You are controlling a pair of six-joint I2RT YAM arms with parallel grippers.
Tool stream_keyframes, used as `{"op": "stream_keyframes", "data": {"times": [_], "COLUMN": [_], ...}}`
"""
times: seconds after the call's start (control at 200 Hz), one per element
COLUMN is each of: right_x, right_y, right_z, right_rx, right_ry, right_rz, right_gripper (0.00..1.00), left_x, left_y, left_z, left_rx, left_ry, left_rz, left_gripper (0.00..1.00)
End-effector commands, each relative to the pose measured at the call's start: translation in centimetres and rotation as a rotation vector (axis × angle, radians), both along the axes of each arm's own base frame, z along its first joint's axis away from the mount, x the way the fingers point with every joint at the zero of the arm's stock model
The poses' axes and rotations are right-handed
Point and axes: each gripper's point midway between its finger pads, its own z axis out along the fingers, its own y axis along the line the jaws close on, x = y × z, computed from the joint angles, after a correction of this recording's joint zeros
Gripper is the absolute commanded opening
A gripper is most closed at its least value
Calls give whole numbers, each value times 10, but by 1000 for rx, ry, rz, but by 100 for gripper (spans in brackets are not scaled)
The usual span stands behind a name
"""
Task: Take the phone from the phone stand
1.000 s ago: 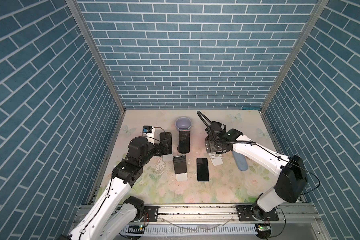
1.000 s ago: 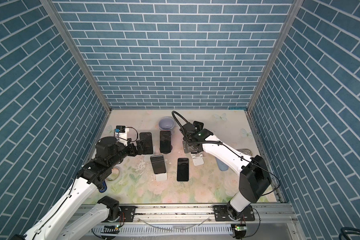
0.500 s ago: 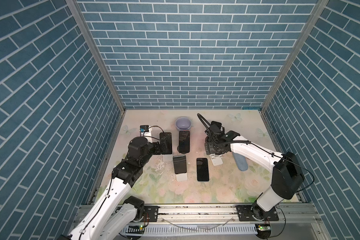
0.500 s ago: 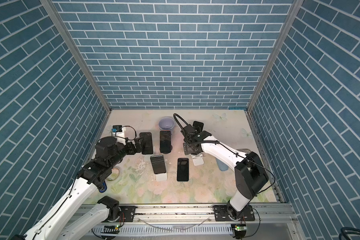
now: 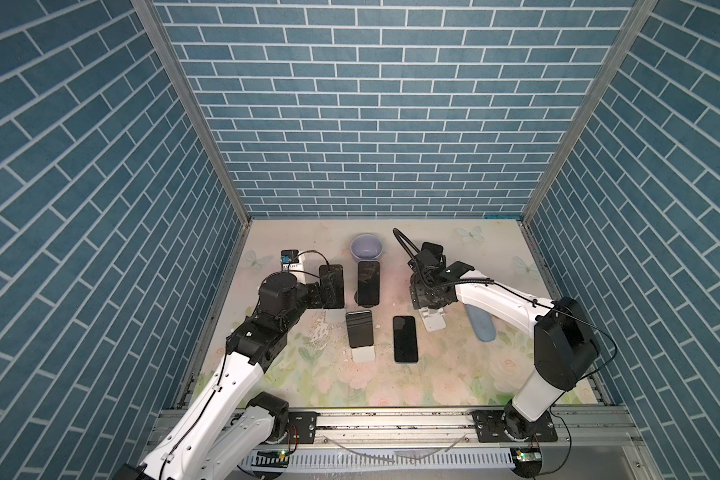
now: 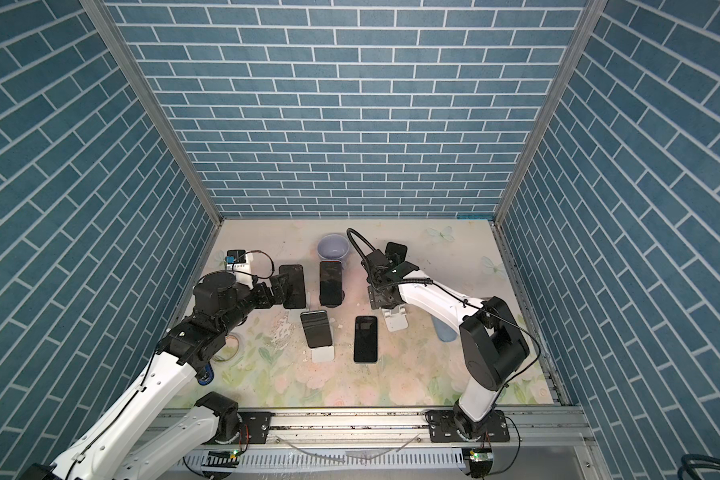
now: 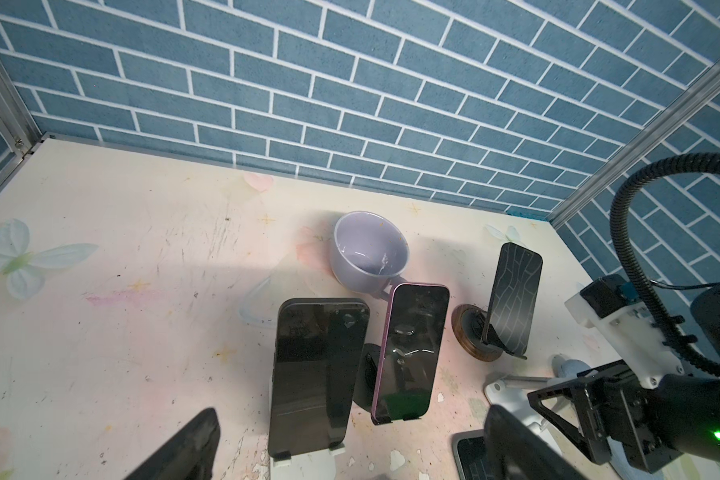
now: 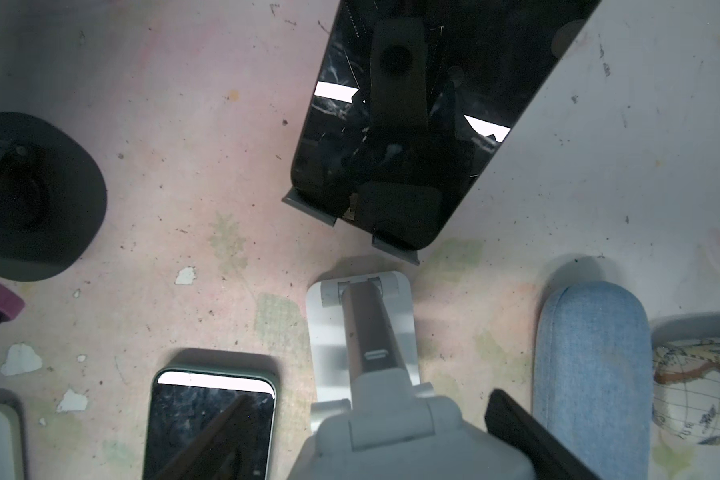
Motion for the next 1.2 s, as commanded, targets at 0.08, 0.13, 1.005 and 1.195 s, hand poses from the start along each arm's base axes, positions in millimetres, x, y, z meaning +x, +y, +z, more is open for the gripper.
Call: {"op": "stream_keyframes", "data": {"times": [0.08,0.13,1.005,1.195], "right_x": [-4,-4,18,44], "right_y": [-7,-8,-76,-110], "right_z": [-16,-16,72,88], "right_rx": [-34,-34,28,8], "right_ry": [31,32,-107,-153], "right_rz": [17,15,-139,-220], "right_gripper": [77,71,56,56], "left_x": [0,0,1,0], "left_y": [0,0,0,2], "left_z": [-1,-1,-1,-2], "left_rx": [0,0,0,3], "left_ry": [-3,-4,-6,-4], "left_rz": [8,8,9,15], "left_gripper": [100,100,100,100]}}
